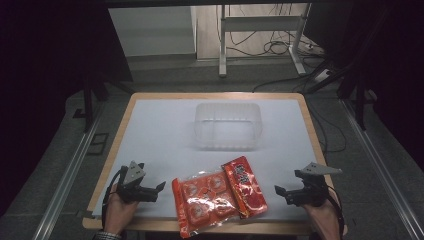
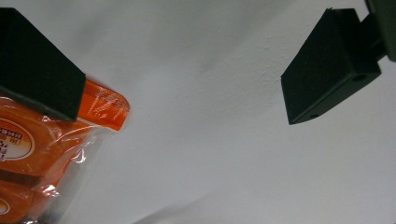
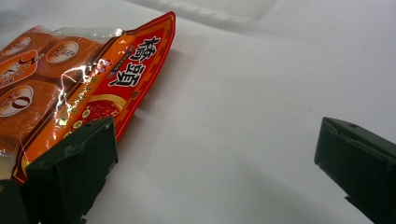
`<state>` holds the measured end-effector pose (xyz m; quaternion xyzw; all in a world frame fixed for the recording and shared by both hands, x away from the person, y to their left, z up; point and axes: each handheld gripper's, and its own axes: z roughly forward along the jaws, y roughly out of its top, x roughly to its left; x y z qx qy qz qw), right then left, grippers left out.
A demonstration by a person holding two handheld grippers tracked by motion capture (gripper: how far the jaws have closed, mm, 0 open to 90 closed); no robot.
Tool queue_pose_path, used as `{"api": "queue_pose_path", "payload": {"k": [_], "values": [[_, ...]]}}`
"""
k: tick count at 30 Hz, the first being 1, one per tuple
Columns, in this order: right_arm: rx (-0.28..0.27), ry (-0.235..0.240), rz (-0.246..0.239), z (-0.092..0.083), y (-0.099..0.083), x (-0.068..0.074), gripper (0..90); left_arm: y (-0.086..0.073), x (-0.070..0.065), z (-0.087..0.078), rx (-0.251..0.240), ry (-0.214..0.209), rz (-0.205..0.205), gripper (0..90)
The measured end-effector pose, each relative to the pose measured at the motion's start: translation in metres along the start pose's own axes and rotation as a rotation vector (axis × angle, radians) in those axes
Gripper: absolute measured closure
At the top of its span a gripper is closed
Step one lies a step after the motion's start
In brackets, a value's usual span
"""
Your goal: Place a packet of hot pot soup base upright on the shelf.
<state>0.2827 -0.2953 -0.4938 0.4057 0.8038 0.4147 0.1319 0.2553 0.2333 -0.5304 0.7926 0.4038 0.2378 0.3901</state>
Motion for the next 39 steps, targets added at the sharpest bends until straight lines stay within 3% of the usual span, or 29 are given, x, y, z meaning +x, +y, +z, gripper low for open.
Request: {"api": "queue_pose_path", "payload": {"k": [4, 12, 22, 39], "values": [[-0.002, 0.005, -0.004, 0.0, 0.001, 0.001, 0.0, -0.001, 0.0, -0.001, 0.0, 0.0, 0.001, 0.0], [0.004, 0.0, -0.057, 0.005, 0.003, 0.008, 0.0, -0.001, 0.0, 0.0, 0.003, 0.0, 0.003, 0.0], [-0.01, 0.023, -0.085, 0.013, 0.007, 0.019, 0.0, -0.001, -0.001, 0.001, 0.009, -0.003, 0.013, 0.0], [0.019, 0.072, -0.119, 0.029, 0.01, 0.031, 0.0, -0.001, -0.002, 0.002, 0.012, -0.007, 0.019, 0.0]]}}
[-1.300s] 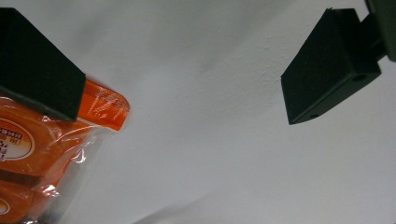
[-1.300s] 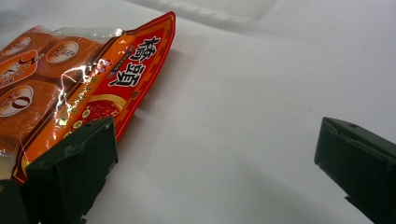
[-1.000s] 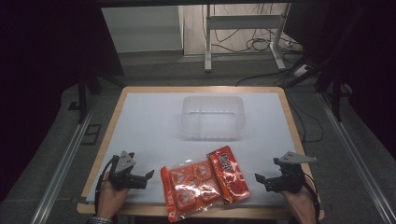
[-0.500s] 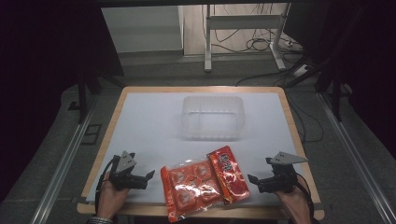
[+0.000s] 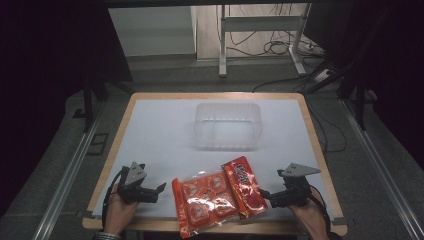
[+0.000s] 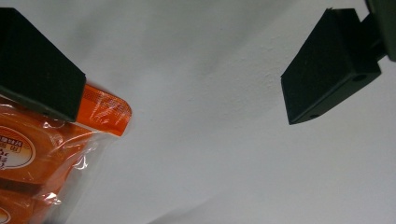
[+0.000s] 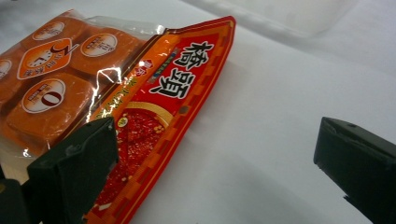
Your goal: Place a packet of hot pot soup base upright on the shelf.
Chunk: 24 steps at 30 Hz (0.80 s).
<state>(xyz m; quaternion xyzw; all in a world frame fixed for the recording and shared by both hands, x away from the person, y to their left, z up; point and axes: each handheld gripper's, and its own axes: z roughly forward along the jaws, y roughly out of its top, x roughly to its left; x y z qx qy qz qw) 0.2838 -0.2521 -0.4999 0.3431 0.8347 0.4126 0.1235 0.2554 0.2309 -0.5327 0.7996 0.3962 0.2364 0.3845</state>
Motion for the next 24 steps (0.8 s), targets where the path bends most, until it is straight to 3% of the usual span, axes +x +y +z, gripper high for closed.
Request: {"api": "queue_pose_path", "payload": {"k": [13, 18, 24], "values": [[0.062, 0.088, 0.002, 0.02, 0.001, 0.01, 1.1, 0.0, 0.0, 0.001, 0.005, -0.003, 0.004, 0.0], [0.095, 0.098, -0.013, 0.028, 0.001, 0.016, 1.4, 0.0, -0.001, 0.001, 0.007, -0.004, 0.007, 0.0], [0.123, 0.131, 0.016, 0.036, 0.002, 0.022, 1.9, 0.0, -0.001, 0.001, 0.011, -0.003, 0.013, 0.0]]}}
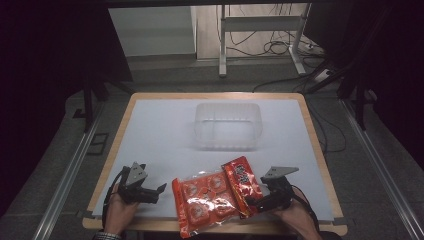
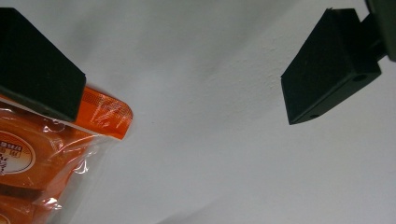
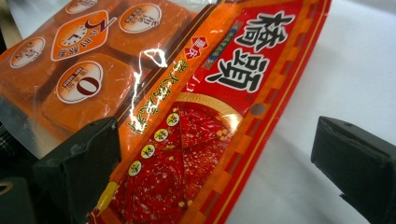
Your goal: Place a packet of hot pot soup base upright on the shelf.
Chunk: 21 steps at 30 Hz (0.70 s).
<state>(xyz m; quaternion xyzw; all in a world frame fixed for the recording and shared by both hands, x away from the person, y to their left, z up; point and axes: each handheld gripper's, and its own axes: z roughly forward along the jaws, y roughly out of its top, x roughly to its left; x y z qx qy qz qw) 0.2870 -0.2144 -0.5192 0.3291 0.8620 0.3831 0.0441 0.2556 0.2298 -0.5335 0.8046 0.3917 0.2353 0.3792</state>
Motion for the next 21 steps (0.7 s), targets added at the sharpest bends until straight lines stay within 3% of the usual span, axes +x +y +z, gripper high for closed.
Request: {"api": "queue_pose_path", "payload": {"k": [10, 13, 16, 19, 21], "values": [[0.039, 0.047, -0.001, 0.009, 0.002, 0.001, 13.7, 0.0, -0.001, 0.001, 0.005, 0.0, 0.007, 0.0], [0.023, 0.095, 0.02, 0.012, 0.004, 0.001, 15.3, 0.0, -0.001, 0.001, 0.005, 0.0, 0.009, 0.0], [0.033, 0.12, 0.005, 0.015, 0.006, 0.003, 18.3, 0.0, -0.001, 0.001, 0.005, -0.001, 0.009, 0.0], [0.034, 0.104, -0.008, 0.017, 0.008, 0.007, 23.7, 0.0, -0.001, 0.0, 0.002, -0.002, 0.01, 0.0], [0.03, 0.123, 0.001, 0.019, 0.01, 0.008, 29.0, 0.0, -0.001, 0.001, 0.004, -0.002, 0.013, 0.0]]}}
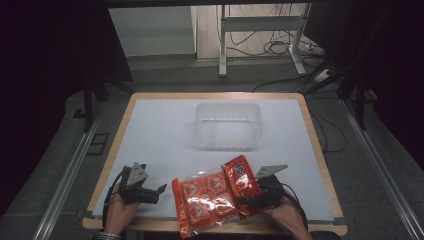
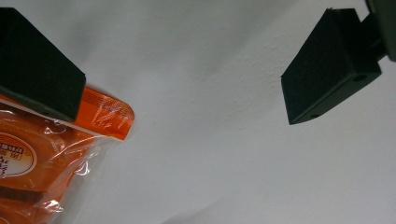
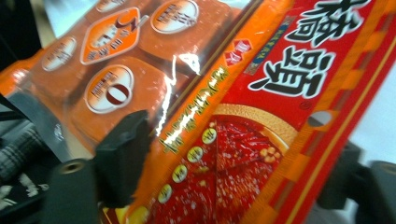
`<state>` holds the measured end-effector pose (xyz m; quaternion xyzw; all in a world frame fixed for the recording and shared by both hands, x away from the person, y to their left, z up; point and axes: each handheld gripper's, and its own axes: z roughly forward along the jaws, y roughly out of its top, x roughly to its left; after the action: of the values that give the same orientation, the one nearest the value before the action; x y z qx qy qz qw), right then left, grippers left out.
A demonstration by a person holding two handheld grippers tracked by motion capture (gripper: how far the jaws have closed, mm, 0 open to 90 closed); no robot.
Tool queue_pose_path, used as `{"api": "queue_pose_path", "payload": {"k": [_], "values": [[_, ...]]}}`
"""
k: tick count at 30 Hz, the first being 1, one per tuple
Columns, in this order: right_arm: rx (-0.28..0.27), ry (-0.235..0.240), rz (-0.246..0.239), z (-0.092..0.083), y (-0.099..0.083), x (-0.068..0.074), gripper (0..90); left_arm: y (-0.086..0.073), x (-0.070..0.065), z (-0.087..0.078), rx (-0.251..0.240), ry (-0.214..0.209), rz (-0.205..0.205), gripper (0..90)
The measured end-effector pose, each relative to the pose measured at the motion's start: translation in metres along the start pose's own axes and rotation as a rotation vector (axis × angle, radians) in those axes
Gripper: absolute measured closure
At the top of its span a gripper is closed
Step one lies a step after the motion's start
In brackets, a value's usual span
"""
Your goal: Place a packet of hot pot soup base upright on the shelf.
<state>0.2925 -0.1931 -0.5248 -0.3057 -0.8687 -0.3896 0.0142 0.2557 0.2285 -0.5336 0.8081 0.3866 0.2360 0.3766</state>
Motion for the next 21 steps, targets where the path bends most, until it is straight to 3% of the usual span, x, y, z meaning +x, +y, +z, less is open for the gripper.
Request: {"api": "queue_pose_path", "payload": {"k": [3, 14, 21], "values": [[0.0, 0.002, -0.003, 0.003, 0.002, 0.002, 32.6, 0.0, 0.0, 0.0, 0.0, -0.001, 0.003, 0.0], [-0.021, -0.019, -0.003, 0.017, 0.016, 0.006, 60.2, 0.0, -0.001, 0.001, 0.004, -0.006, 0.007, 0.0], [-0.011, 0.001, 0.054, 0.022, 0.018, 0.0, 73.9, 0.001, -0.001, 0.001, 0.004, -0.007, 0.01, 0.0]]}}
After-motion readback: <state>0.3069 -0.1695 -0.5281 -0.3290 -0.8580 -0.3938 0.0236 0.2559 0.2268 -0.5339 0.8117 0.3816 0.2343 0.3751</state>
